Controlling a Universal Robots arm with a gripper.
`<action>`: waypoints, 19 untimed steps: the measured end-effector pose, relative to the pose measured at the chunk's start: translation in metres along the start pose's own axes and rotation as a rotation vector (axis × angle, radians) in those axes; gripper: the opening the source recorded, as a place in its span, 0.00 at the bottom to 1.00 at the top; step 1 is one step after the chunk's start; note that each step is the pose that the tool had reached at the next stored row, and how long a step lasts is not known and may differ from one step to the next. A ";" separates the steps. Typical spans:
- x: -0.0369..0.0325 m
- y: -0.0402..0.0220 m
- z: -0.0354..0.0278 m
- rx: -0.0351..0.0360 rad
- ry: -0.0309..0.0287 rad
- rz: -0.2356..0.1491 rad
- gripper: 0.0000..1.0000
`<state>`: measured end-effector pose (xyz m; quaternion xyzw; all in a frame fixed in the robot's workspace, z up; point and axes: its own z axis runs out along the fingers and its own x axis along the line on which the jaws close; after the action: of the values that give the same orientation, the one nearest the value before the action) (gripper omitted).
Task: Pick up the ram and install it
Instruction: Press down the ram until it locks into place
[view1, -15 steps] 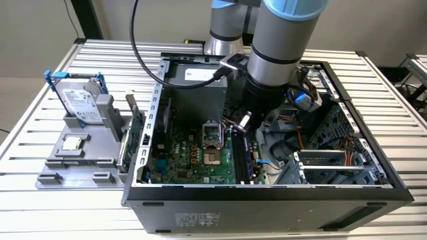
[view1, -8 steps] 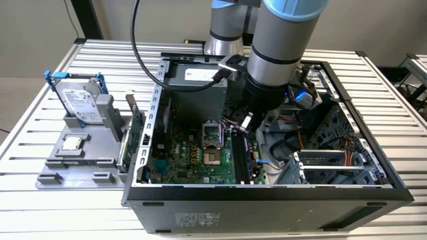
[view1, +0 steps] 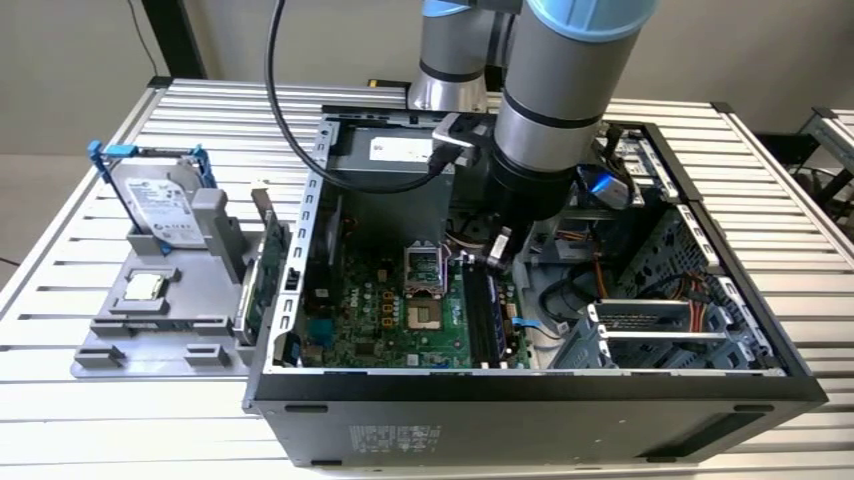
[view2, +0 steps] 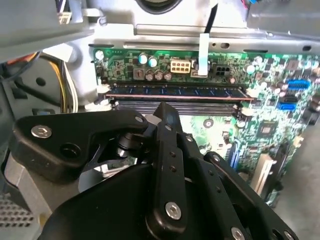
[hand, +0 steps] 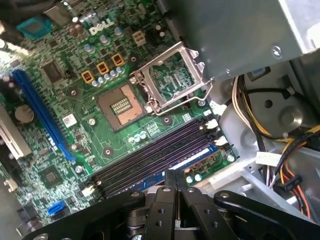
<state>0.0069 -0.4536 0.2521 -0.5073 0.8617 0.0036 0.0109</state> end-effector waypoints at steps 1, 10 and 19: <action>0.0000 0.0000 0.0000 -0.0002 -0.0002 -0.012 0.00; 0.0000 0.0000 0.0000 -0.0016 -0.0014 -0.130 0.00; 0.0000 0.0000 0.0000 0.0028 -0.0057 -0.264 0.00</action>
<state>0.0070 -0.4536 0.2521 -0.6163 0.7874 0.0023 0.0144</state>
